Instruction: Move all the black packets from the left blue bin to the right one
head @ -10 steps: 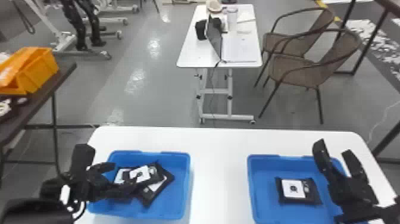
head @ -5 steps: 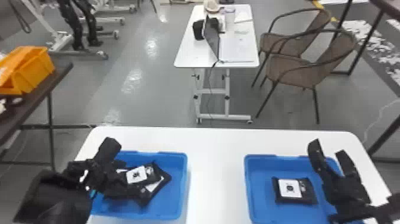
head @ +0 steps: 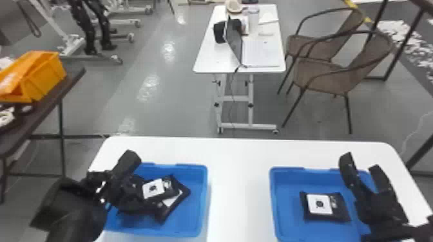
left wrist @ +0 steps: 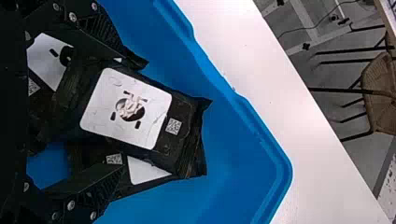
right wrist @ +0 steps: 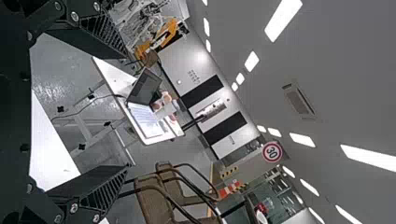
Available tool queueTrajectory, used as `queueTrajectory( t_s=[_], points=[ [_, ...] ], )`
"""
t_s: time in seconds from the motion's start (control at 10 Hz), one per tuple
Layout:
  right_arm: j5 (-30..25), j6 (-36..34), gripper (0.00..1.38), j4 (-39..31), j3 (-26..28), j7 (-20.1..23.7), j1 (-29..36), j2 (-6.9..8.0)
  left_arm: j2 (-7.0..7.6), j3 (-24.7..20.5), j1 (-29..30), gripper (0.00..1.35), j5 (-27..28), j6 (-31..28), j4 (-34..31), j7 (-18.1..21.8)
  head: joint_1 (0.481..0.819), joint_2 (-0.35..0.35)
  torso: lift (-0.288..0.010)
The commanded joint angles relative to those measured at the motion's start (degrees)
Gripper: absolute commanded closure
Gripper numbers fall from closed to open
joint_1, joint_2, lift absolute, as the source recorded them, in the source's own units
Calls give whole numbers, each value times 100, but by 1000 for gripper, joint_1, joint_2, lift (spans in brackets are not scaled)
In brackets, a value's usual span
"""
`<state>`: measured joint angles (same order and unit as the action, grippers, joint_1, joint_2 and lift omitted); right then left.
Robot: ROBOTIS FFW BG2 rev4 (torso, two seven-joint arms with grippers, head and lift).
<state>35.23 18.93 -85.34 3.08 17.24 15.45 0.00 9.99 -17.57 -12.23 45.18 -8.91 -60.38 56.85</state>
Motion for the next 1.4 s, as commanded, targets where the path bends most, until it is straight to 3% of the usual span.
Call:
queueTrajectory(
  t_s=[0.0,0.1,0.2,0.5,0.7,1.0,1.1,1.2,1.3],
  points=[
    [63,-4,177,35,0,34,-16,5,3,122,-60,298,70,118,88,-218,695,104,0],
    [89,-4,177,52,0,43,-7,5,-6,149,-69,673,149,118,88,-270,695,102,0],
    [98,-4,177,52,0,43,10,5,-6,219,-86,845,167,118,88,-262,695,101,0],
    [107,-4,177,43,0,61,10,5,-50,325,-104,848,105,100,53,2,695,89,0],
    [142,-4,177,52,0,61,10,5,-173,342,28,1021,158,144,-193,64,695,68,0],
    [160,-4,177,87,-26,78,1,5,-199,377,133,1024,158,74,-378,160,695,54,0],
    [160,-4,177,87,-26,78,-7,5,-217,377,195,1170,158,65,-527,178,695,53,0],
    [186,5,177,105,-35,78,-7,5,-252,360,230,1205,202,30,-615,160,695,52,0],
    [221,-4,177,114,-53,96,-7,5,-261,351,248,1055,263,-67,-615,143,695,52,0]
  ],
)
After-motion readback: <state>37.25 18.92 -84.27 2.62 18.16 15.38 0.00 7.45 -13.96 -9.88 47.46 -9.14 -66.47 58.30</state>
